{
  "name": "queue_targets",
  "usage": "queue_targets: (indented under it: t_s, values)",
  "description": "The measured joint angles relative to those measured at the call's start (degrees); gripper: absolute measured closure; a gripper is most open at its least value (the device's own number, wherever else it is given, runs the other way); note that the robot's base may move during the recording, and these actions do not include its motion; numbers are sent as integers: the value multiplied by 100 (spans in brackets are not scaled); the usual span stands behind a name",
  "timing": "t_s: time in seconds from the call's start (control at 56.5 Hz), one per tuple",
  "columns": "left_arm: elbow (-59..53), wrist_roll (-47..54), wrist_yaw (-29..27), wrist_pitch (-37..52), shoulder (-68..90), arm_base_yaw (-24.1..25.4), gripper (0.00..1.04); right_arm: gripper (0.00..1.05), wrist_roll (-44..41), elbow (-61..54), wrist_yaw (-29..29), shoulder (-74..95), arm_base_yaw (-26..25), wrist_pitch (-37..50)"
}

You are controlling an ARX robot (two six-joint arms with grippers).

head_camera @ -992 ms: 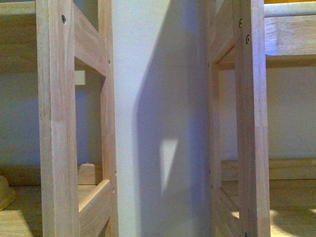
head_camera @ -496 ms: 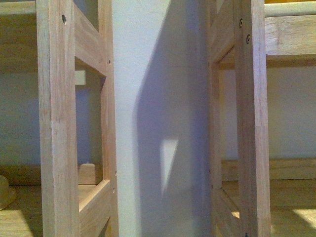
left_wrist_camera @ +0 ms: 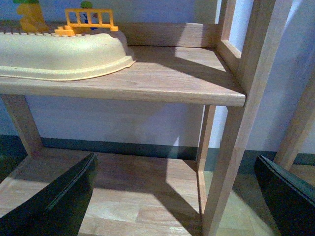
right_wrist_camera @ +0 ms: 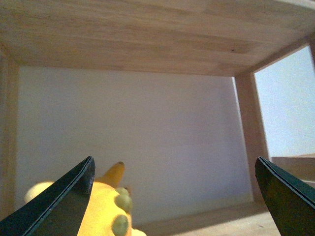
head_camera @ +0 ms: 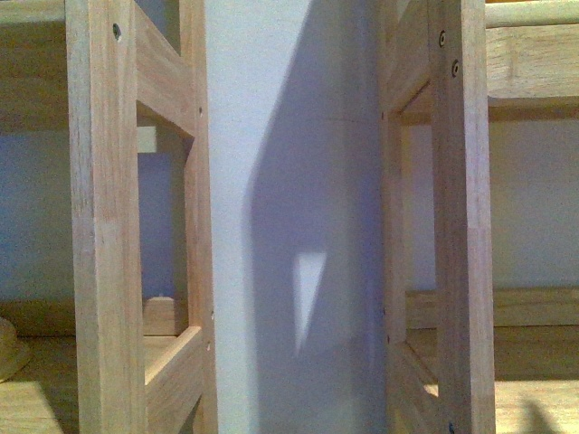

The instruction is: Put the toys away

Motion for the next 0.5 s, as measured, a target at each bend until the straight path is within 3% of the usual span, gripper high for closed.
queue_targets:
  t_s: [0.213,0.496]
  values:
    - [0,0,0,0,0,0,6,7,997,-1659,-857,-1727,-931,-1067]
    - [0,0,2,0,0,0,6,7,1897,-3333,-1414,-2863,-826,-1740]
